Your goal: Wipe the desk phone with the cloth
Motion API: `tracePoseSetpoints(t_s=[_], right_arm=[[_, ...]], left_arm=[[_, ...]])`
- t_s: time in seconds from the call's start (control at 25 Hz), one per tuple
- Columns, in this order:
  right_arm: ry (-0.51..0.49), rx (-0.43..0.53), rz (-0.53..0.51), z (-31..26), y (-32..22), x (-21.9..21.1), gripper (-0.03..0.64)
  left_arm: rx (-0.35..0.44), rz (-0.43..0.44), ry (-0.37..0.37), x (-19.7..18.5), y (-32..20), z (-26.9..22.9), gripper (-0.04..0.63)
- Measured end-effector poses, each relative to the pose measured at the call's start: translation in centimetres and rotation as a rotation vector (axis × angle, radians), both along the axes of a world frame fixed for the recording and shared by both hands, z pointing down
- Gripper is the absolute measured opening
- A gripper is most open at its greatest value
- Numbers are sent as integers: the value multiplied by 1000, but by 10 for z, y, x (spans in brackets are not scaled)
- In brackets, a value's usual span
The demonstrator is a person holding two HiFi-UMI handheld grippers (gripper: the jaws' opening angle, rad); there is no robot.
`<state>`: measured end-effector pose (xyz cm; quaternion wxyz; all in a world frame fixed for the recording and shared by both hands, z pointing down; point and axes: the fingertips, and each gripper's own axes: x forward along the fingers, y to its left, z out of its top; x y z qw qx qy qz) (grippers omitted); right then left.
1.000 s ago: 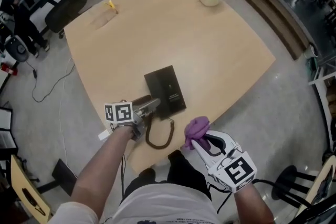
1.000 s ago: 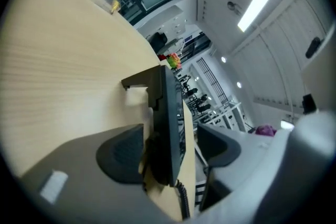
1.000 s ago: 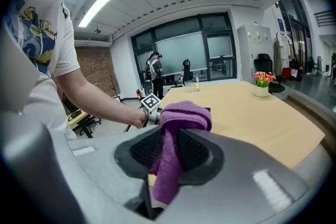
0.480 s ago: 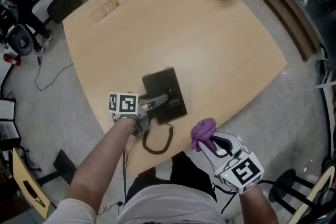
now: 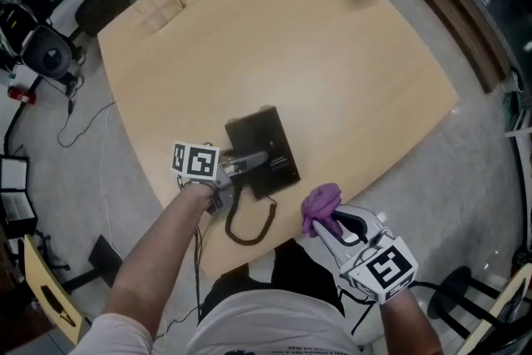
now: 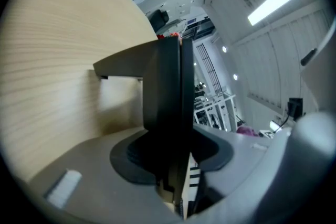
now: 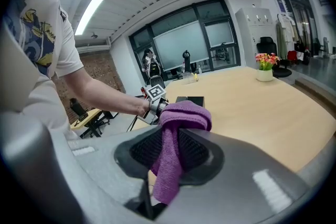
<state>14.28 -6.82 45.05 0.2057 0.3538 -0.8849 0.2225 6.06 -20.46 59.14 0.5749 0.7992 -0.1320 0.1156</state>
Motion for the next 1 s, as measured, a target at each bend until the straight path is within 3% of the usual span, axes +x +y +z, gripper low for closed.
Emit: tracePoseSetpoints(t_s=[0.24,0.6,1.0], right_arm=[[3,14,0,-2,-7,8,92],[-59,76,-42,-23,-39,6,92],[-132,226,-146,-88,-89,-67,92]], left_arm=[[61,-25,37,8,6,-11,183],[81,-20,96,8,34,-53,181],[85,65,116,-3,79,-82,181]])
